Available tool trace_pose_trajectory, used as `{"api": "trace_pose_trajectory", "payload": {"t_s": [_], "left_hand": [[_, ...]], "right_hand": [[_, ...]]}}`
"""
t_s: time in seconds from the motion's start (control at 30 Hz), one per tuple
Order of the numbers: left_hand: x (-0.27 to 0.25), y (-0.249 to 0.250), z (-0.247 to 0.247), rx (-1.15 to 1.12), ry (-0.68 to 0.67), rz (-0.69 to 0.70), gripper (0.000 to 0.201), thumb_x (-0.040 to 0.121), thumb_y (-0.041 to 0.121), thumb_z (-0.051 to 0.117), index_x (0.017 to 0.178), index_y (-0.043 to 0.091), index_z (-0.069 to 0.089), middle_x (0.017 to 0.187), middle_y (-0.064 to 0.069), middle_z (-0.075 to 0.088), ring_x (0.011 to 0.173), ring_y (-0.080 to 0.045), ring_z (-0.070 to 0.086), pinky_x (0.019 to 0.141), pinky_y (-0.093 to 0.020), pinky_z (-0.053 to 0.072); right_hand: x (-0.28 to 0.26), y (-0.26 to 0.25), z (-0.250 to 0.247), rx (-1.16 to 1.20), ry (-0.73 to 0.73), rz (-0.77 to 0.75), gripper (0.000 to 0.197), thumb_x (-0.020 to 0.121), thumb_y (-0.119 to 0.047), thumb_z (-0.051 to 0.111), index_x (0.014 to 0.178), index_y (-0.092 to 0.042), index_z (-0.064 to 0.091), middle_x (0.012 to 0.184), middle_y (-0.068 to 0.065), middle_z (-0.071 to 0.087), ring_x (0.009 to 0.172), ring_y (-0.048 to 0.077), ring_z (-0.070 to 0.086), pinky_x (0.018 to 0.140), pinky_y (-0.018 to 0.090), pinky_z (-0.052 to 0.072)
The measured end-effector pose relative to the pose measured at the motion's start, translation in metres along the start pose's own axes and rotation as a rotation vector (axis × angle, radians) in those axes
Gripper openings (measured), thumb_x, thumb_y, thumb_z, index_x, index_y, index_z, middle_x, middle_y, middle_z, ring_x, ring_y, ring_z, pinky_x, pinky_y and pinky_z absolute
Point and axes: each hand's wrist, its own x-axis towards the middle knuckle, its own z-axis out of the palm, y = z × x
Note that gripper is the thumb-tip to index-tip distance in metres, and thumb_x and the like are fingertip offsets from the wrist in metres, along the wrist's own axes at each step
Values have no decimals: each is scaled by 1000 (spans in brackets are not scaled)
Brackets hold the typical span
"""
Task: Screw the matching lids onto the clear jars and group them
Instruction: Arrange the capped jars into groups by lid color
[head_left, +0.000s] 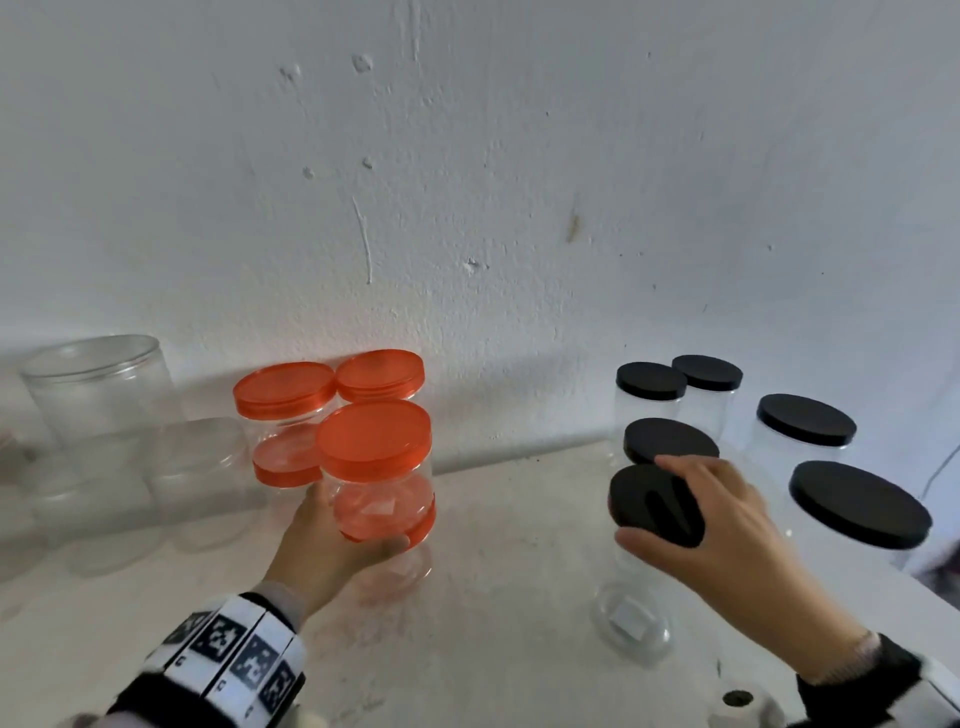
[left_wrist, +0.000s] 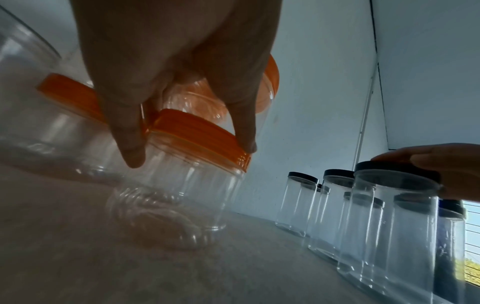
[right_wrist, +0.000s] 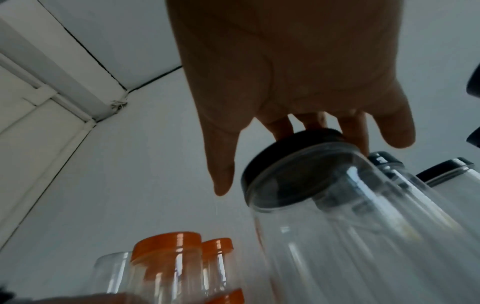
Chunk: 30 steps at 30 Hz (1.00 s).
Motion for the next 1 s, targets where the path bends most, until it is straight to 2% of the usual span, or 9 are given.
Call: {"api": "trace_pose_trajectory", "payload": {"t_s": [0.17, 0.23, 0.33, 0.47, 0.57, 0.7, 0.77, 0.83, 1.0], "left_hand": [[11, 21, 41, 77, 40, -63, 95, 50, 37, 92, 128, 20, 40, 121, 3, 58, 100, -13, 53, 85, -28, 40], [18, 30, 58, 85, 33, -75, 98, 52, 36, 92, 132, 16, 39, 124, 1, 57, 107, -18, 54, 91, -30, 41], [36, 44, 86, 46, 48, -83, 98, 56, 30, 91, 135, 13, 37, 128, -2, 57, 117, -22, 53, 97, -35, 42], [65, 57, 118, 21, 83, -141, 100, 59, 28, 90, 138, 8, 33, 132, -8, 53, 121, -26, 52, 103, -42, 41], [83, 60, 133, 27, 142, -196, 101, 60, 31, 90, 137, 1, 32, 134, -13, 50, 123, -30, 50, 104, -42, 40], [100, 58, 143, 71, 246, -251, 107, 64, 34, 87, 141, -2, 22, 137, -18, 44, 128, -32, 44, 106, -41, 37], [104, 56, 146, 135, 271, -259, 109, 66, 38, 85, 143, -4, 19, 143, -20, 37, 134, -32, 36, 109, -39, 32], [104, 55, 148, 190, 297, -263, 111, 68, 40, 83, 144, -4, 17, 147, -21, 29, 138, -32, 28, 109, -38, 29], [108, 58, 147, 309, 376, -291, 95, 70, 40, 81, 135, -7, 30, 139, -24, 34, 129, -34, 36, 104, -40, 34]], "right_hand": [[4, 14, -1, 49, -82, -56, 84, 71, -59, 67, 141, -31, 31, 127, -23, 22, 114, 1, 29, 94, 17, 29], [5, 18, -1, 63, -109, -87, 83, 72, -59, 65, 142, -34, 28, 127, -25, 19, 113, -3, 28, 91, 13, 26], [7, 25, -3, 70, -149, -153, 82, 74, -60, 63, 143, -36, 24, 134, -26, 15, 123, -6, 24, 92, 7, 22], [11, 33, -6, 59, -203, -189, 81, 75, -62, 59, 142, -40, 18, 137, -31, 6, 126, -9, 19, 84, -6, 19], [15, 38, -7, 26, -236, -222, 81, 76, -65, 56, 141, -44, 12, 139, -32, -1, 130, -9, 16, 86, -3, 21], [18, 43, -8, 51, -245, -271, 80, 75, -68, 59, 136, -47, 11, 138, -35, -8, 132, -10, 14, 87, -8, 12], [20, 44, -9, 67, -251, -289, 80, 67, -74, 53, 130, -50, 9, 137, -36, -9, 131, -11, 15, 87, -9, 12], [20, 45, -9, 85, -251, -300, 78, 59, -72, 47, 124, -52, 9, 137, -36, -6, 129, -12, 17, 86, -9, 13], [21, 48, -7, 153, -233, -330, 76, 57, -70, 53, 119, -54, 13, 137, -35, 1, 123, -23, 14, 87, -8, 14]]}}
